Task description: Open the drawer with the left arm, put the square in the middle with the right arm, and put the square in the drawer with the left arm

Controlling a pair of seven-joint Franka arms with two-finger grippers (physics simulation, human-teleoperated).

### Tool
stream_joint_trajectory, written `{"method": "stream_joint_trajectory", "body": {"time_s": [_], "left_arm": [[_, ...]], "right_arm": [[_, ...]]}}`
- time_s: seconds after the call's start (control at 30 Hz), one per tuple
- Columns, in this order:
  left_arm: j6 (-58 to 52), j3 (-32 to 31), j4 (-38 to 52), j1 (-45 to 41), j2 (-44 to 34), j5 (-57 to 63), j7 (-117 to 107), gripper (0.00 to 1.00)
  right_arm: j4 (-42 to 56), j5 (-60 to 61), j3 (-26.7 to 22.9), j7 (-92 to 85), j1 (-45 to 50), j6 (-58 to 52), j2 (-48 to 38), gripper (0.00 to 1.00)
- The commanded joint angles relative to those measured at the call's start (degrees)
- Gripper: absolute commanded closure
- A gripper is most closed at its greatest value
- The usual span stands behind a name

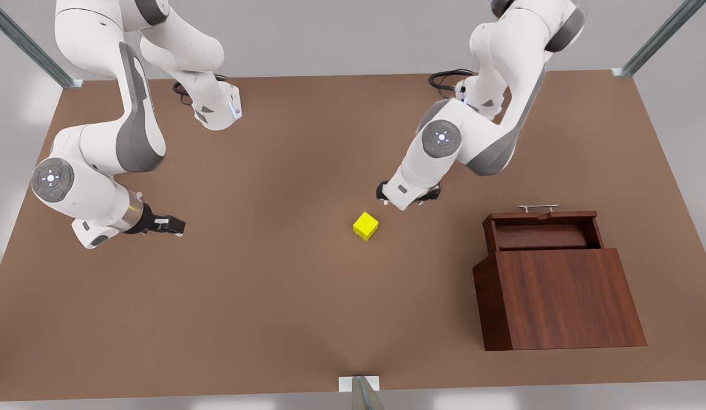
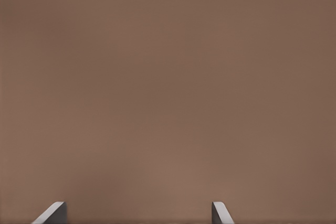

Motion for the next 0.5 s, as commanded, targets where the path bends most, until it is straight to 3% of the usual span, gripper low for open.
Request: {"method": "stream_joint_trajectory", "body": {"time_s": [0.0, 0.07, 0.23, 0.47], "left_arm": [[0.19, 0.04, 0.44, -1.08, 1.37, 5.10, 1.99, 0.00], [4.31, 0.30, 3.08, -4.08, 7.79, 7.56, 9.21, 0.00], [24.80, 2.58, -12.04, -6.54, 9.11, 9.94, 27.22, 0.00], [25.15, 3.73, -11.86, -6.36, 12.63, 9.32, 30.75, 0.00]], "right_arm": [[0.00, 0.00, 0.00, 0.00, 0.01, 0.00, 0.00, 0.00], [0.00, 0.00, 0.00, 0.00, 0.01, 0.00, 0.08, 0.00], [-0.09, 0.00, 0.00, 0.00, -0.08, -0.09, 0.08, 0.00], [0.00, 0.00, 0.00, 0.00, -0.08, -0.35, 0.08, 0.00]]}}
